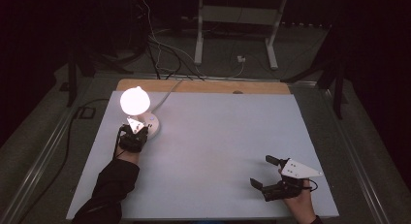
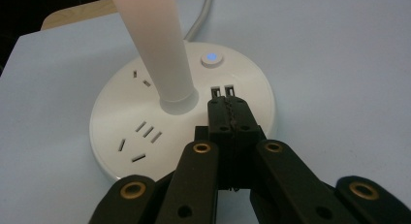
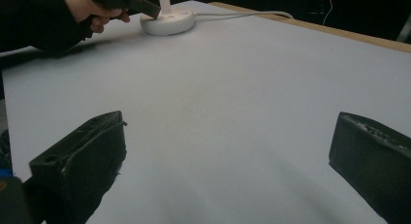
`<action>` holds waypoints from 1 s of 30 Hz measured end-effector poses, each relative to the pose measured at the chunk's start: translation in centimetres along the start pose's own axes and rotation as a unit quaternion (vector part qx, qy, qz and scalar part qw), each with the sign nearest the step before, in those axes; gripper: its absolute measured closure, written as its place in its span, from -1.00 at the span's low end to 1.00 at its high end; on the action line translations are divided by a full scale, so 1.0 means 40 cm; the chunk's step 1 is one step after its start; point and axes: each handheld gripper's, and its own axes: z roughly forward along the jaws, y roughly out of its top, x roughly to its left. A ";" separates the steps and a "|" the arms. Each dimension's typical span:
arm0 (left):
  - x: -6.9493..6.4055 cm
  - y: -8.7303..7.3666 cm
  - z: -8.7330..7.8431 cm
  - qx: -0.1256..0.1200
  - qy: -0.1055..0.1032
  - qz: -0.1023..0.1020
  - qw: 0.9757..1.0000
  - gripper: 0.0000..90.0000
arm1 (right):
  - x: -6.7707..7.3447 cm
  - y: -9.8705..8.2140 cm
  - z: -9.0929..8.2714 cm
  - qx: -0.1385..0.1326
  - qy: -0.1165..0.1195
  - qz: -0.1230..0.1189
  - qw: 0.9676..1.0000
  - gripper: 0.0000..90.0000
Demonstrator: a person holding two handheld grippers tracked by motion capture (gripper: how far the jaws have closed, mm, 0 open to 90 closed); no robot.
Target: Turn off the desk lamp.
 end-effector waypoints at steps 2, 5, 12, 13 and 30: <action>-0.004 -0.002 0.001 -0.002 -0.009 0.008 1.000 1.00 | 0.000 0.000 0.000 0.000 0.000 0.000 1.000 -1.00; -0.013 -0.002 0.002 -0.004 -0.002 0.014 1.000 1.00 | 0.001 0.000 0.001 0.000 0.001 0.001 1.000 -1.00; 0.009 0.019 -0.029 -0.035 0.003 -0.010 0.999 1.00 | -0.004 -0.001 0.000 -0.001 -0.001 0.003 1.000 -1.00; 0.012 0.020 -0.032 -0.036 0.002 -0.012 0.999 1.00 | -0.004 -0.001 0.000 -0.001 -0.001 0.003 1.000 -1.00; 0.017 0.014 -0.024 -0.029 -0.001 -0.014 0.999 1.00 | 0.000 0.000 0.000 -0.001 0.001 0.002 1.000 -1.00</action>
